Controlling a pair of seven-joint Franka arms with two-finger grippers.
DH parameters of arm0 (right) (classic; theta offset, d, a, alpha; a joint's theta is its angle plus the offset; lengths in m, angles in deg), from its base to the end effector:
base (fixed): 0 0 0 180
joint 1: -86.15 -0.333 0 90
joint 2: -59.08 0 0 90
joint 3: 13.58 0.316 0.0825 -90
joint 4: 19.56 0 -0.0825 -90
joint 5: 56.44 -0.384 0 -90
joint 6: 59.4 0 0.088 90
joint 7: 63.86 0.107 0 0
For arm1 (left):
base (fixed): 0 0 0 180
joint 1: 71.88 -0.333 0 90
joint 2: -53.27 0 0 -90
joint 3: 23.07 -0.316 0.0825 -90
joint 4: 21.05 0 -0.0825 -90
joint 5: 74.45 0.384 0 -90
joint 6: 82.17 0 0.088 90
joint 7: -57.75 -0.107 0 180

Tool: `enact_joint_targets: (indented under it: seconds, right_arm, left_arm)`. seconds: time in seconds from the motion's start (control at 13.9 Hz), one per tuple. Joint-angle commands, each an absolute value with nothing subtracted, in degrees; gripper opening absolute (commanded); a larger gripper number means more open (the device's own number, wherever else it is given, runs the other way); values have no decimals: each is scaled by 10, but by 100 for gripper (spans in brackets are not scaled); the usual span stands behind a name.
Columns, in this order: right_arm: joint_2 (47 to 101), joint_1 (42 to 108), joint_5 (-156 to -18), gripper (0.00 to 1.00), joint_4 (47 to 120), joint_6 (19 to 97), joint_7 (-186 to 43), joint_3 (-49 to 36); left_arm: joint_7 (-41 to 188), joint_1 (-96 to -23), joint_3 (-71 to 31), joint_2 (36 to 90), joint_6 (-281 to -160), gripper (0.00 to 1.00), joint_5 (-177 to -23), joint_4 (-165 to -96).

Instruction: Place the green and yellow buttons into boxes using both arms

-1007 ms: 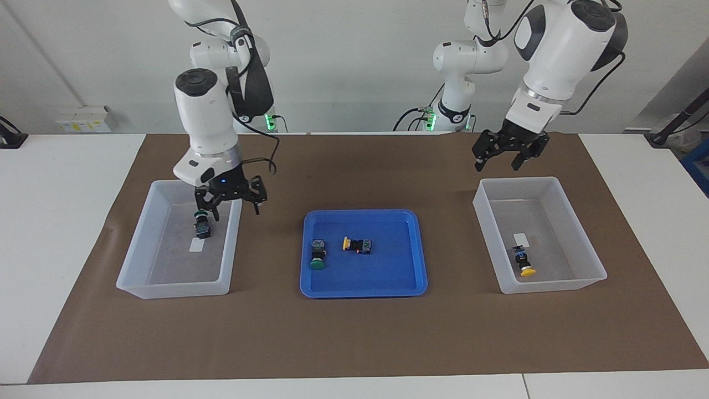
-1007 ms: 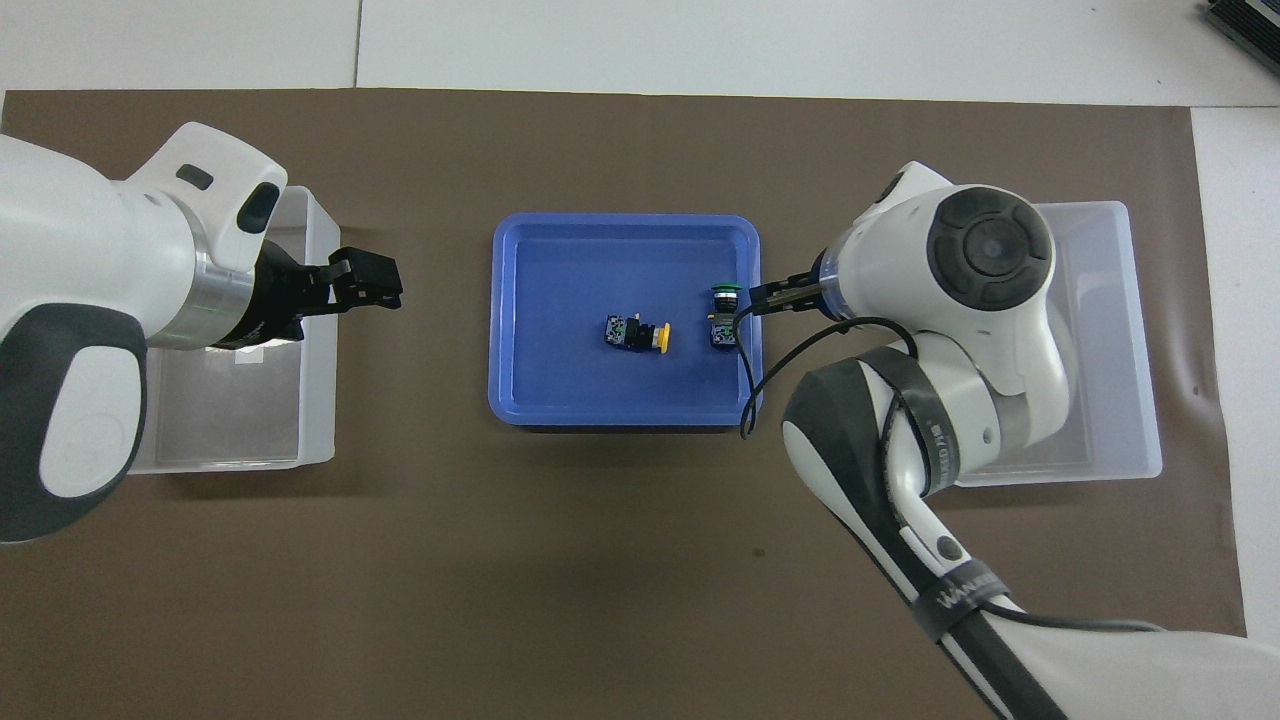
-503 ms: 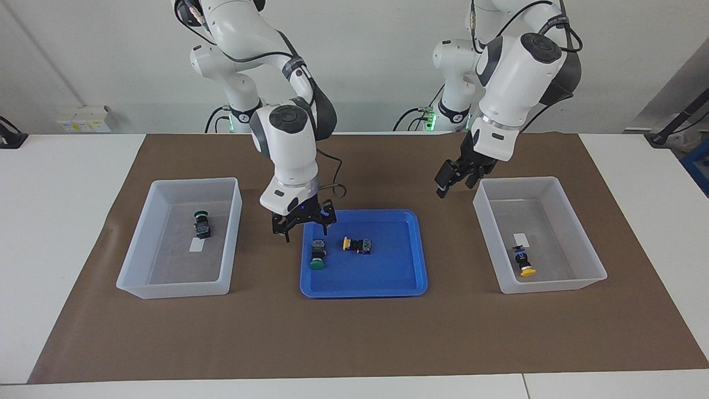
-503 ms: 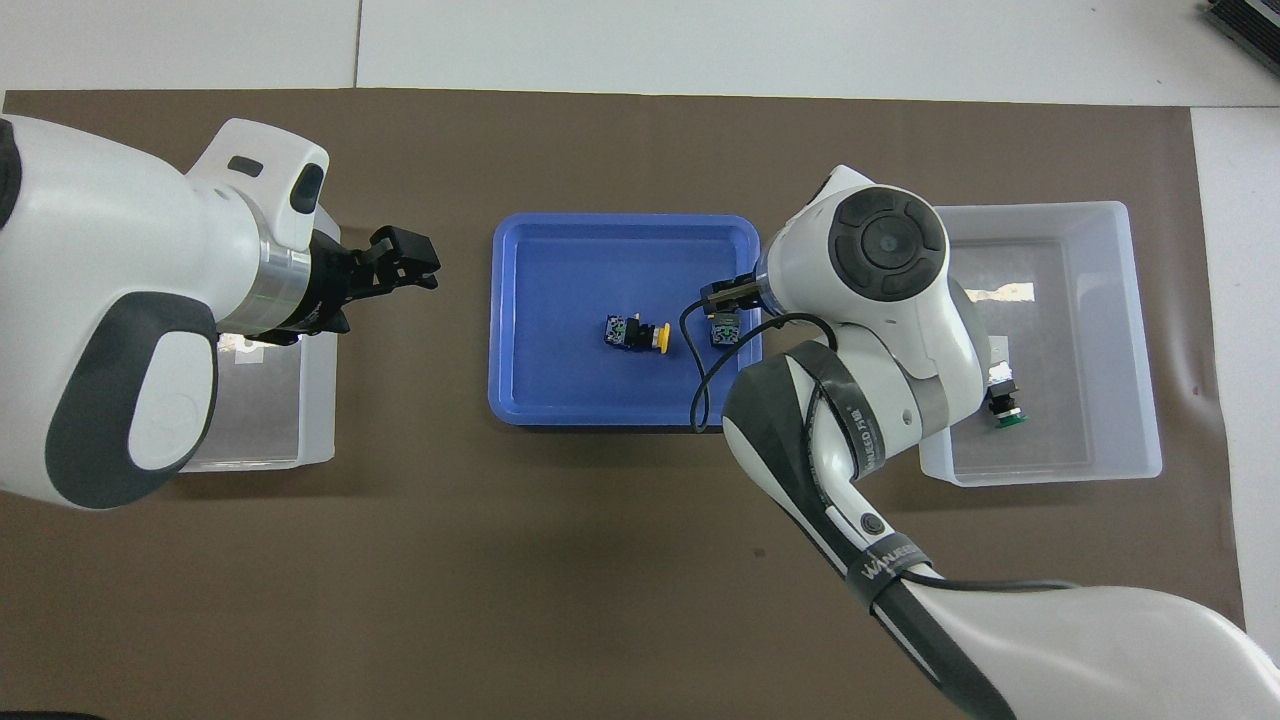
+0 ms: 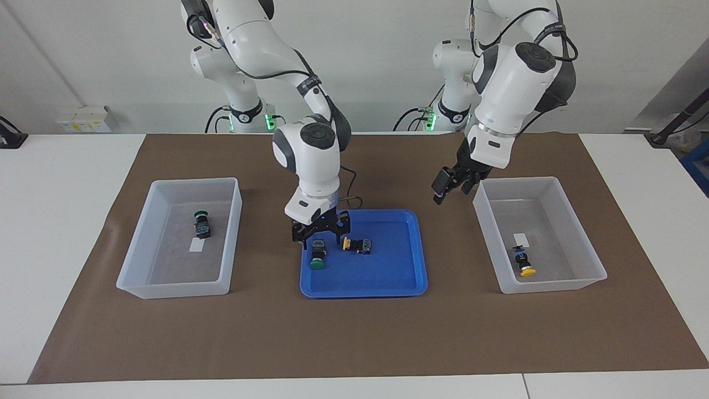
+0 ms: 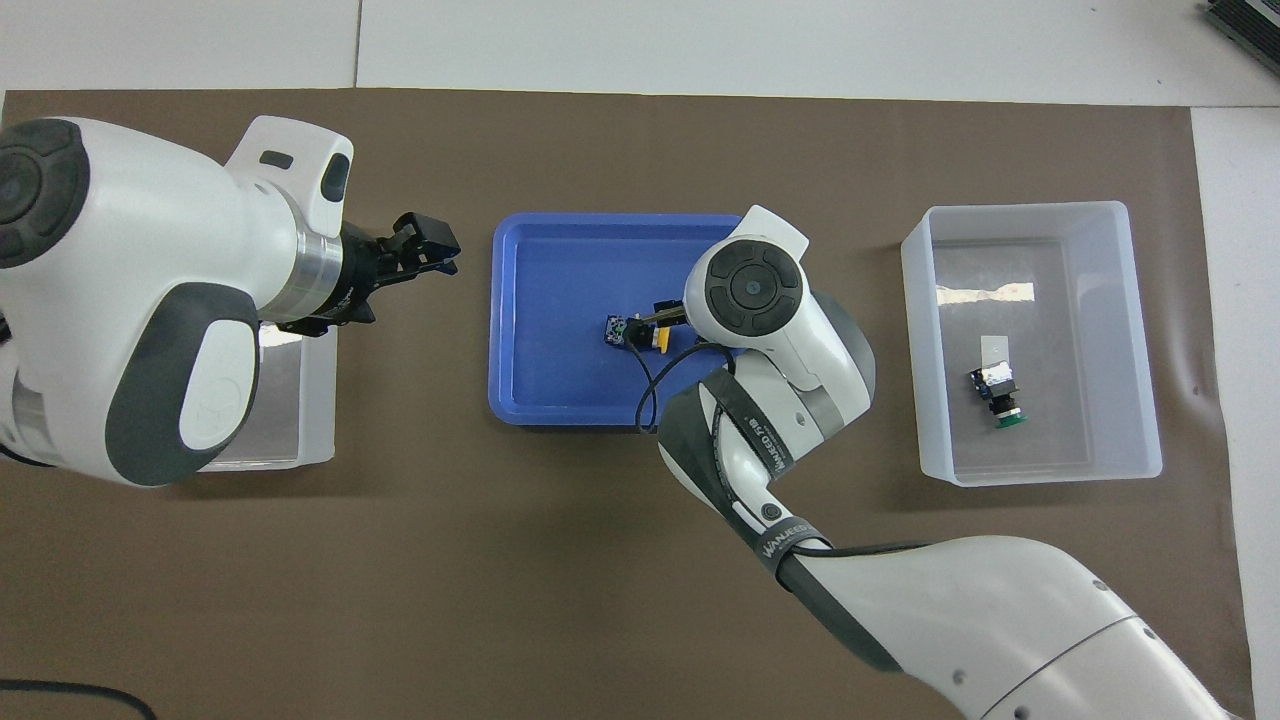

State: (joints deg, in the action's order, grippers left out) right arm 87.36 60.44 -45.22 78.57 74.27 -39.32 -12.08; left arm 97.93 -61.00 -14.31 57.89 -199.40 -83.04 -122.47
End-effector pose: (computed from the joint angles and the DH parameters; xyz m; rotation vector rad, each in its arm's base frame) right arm 0.6083 0.3070 0.3160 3.0505 0.2585 0.2676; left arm 0.5695 -0.2091 0.5279 2.8467 0.6005 0.1372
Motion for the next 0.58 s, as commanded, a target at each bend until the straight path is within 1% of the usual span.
enact_joint_targets:
  seconds: [0.0,0.14,0.22,0.29,0.36,0.43,0.5]
  right_arm:
    - [865,606,-435,79,819,778,-368,-120]
    - [863,606,-435,79,828,785,-367,-120]
    - [863,606,-435,76,829,785,-364,-120]
    - [862,606,-435,58,831,786,-363,-120]
    - [862,606,-435,44,834,785,-362,-120]
    - [861,606,-435,35,836,786,-359,-120]
    - [860,606,-434,31,836,786,-358,-120]
  left_arm:
    - [982,-602,-152,570,-2024,98,-839,-1251]
    - [983,-602,-151,572,-2039,98,-839,-1251]
    - [982,-602,-151,572,-2039,98,-839,-1251]
    - [980,-604,-151,571,-2039,99,-839,-1251]
    - [979,-604,-151,572,-2041,99,-839,-1251]
    - [982,-603,-151,572,-2049,99,-839,-1252]
    - [984,-601,-151,573,-2055,99,-839,-1253]
